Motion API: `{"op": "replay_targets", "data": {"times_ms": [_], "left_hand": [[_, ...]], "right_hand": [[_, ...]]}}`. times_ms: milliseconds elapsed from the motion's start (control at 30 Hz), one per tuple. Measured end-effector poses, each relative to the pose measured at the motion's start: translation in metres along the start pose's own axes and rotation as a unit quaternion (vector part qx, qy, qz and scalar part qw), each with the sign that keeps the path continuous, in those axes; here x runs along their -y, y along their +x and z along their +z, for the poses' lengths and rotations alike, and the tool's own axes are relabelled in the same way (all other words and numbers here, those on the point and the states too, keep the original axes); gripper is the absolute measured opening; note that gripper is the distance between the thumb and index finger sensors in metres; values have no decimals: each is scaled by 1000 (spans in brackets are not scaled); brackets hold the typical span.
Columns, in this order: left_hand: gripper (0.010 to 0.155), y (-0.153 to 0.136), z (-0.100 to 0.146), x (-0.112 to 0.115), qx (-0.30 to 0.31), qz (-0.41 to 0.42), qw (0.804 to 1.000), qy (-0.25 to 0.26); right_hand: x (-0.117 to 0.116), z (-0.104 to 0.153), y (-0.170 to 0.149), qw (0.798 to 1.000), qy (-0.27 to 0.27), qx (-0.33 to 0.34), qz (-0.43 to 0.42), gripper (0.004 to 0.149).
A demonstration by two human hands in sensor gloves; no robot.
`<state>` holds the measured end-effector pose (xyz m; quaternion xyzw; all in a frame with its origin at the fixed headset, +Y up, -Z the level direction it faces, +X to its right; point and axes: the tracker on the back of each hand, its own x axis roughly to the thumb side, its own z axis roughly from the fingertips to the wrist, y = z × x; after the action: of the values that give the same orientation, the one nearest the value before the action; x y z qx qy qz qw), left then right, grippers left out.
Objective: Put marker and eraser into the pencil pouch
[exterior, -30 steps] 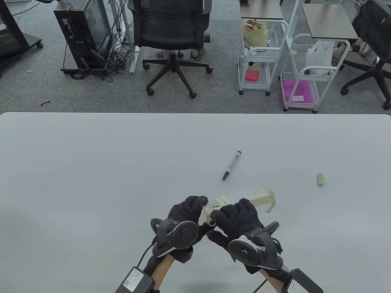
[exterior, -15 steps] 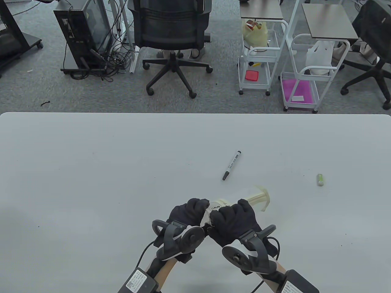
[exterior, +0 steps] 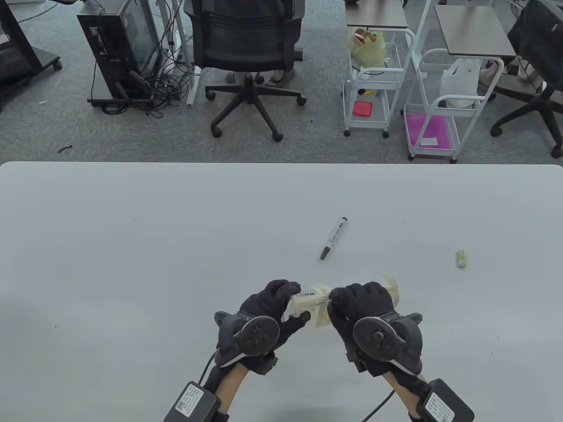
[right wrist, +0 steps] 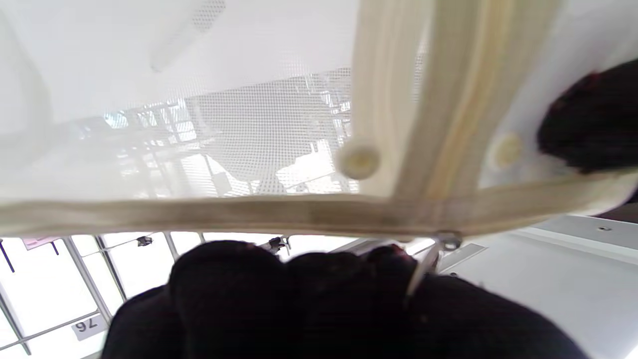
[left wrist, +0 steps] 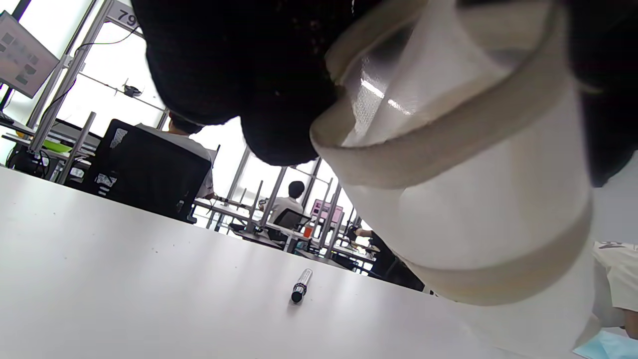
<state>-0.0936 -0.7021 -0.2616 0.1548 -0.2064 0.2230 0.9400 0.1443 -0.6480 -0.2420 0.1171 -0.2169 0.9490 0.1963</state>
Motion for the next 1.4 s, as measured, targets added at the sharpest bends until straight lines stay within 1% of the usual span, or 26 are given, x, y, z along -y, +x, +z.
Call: {"op": "replay_targets", "data": {"times_ms": [100, 200, 300, 467, 567, 667, 733, 767, 833, 867, 900, 967, 1033, 1067, 1100, 1133, 1167, 1267, 1333, 1367, 1400], "left_hand": [[66, -11, -2, -2, -11, 30, 999, -10], [66, -22, -3, -3, -28, 53, 998, -19], [66, -30, -4, -3, -41, 64, 997, -23], [66, -43, -4, -6, -61, 92, 994, -22], [65, -50, -4, -8, -72, 105, 992, -17], [65, -50, -5, -8, -71, 117, 990, -19], [64, -50, -4, -9, -72, 114, 991, -11], [64, -51, -3, -10, -72, 114, 991, -8], [64, -53, -3, -12, -76, 115, 990, -2], [64, -54, -2, -13, -78, 118, 990, -1], [64, -55, -2, -13, -79, 120, 990, 0], [65, -56, -2, -14, -82, 127, 989, 0], [64, -57, -2, -14, -83, 134, 987, -1], [65, -57, -2, -13, -83, 140, 987, -4], [65, -57, -2, -13, -83, 144, 986, -5], [65, -57, -2, -13, -82, 151, 985, -8], [65, -56, -2, -13, -82, 155, 984, -9], [65, -55, -2, -12, -84, 176, 981, -9], [65, -55, -2, -12, -83, 188, 979, -9], [65, -55, -2, -12, -83, 193, 978, -9], [65, -54, -2, -12, -83, 194, 978, -9]], "right_hand": [[3, -8, -20, 998, 36, -43, -19, 39], [7, -13, -39, 995, 53, -77, -31, 39], [12, -17, -53, 993, 57, -101, -18, 39], [21, -22, -81, 989, 55, -132, -30, 39], [27, -23, -96, 987, 39, -152, -47, 39], [26, -23, -107, 982, 53, -148, -106, 39], [24, -23, -115, 980, 45, -129, -144, 40], [23, -23, -119, 977, 45, -129, -162, 43], [18, -23, -130, 967, 60, -123, -215, 59], [14, -23, -138, 956, 84, -117, -257, 68], [12, -23, -141, 950, 96, -118, -271, 75], [4, -23, -150, 937, 145, -118, -295, 87], [-4, -23, -155, 926, 173, -114, -317, 94], [-10, -22, -157, 916, 195, -110, -332, 97], [-12, -22, -157, 912, 202, -109, -340, 98], [-18, -22, -156, 901, 222, -107, -358, 100], [-20, -22, -156, 896, 229, -105, -366, 101], [-30, -22, -149, 868, 255, -96, -416, 102], [-33, -22, -144, 853, 254, -87, -447, 99], [-35, -22, -140, 840, 252, -85, -473, 96], [-35, -21, -138, 835, 239, -88, -488, 93]]}}
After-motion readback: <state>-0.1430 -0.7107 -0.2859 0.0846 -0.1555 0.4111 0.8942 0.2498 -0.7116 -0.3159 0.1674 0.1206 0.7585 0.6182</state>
